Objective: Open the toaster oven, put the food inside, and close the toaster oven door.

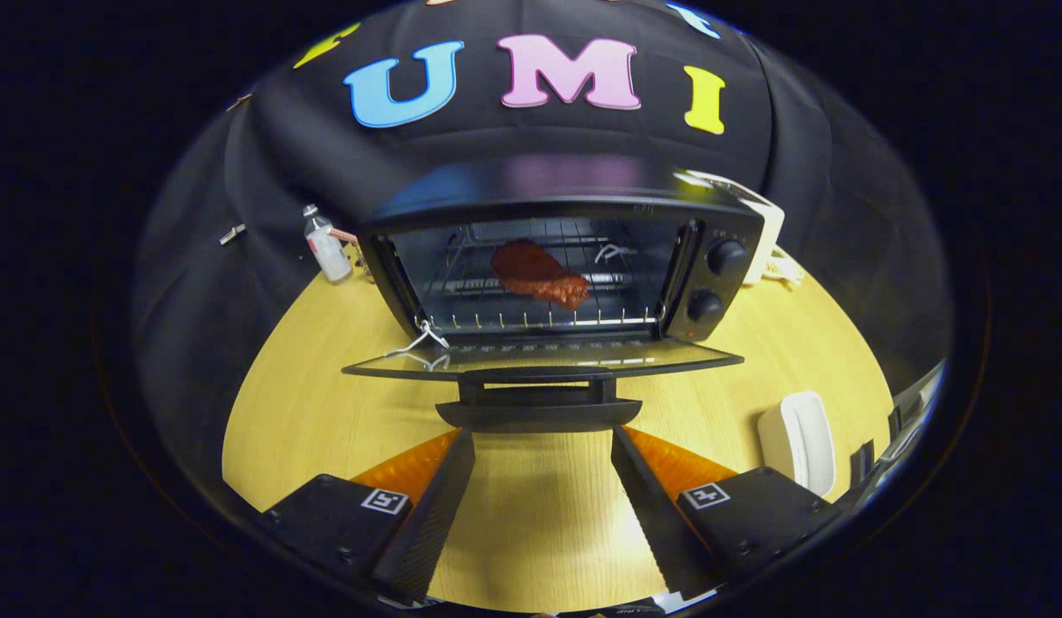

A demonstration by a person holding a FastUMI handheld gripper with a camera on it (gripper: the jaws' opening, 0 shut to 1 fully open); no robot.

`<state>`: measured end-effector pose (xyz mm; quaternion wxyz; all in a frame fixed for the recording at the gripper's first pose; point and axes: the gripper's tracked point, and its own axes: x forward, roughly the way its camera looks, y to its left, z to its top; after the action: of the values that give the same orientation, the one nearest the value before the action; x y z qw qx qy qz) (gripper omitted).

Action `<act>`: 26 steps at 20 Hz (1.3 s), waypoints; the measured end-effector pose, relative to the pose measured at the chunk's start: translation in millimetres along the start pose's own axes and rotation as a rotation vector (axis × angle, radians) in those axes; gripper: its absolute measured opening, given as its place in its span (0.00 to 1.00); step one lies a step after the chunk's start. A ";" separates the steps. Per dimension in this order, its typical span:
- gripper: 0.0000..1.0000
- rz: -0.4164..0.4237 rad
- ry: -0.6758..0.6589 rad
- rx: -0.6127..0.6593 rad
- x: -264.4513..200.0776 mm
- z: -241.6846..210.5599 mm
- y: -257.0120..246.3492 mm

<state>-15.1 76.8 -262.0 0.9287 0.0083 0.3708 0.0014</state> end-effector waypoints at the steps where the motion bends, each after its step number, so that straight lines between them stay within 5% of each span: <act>1: 0.99 0.002 -0.029 -0.013 -1.0 9.7 0.5; 11: 0.99 0.019 -0.196 0.022 -32.1 84.5 -11.0; 26: 0.98 -0.011 -0.516 0.033 -169.5 176.0 -80.9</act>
<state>-17.1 -8.2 -19.0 0.9923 0.0215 0.1217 -0.0116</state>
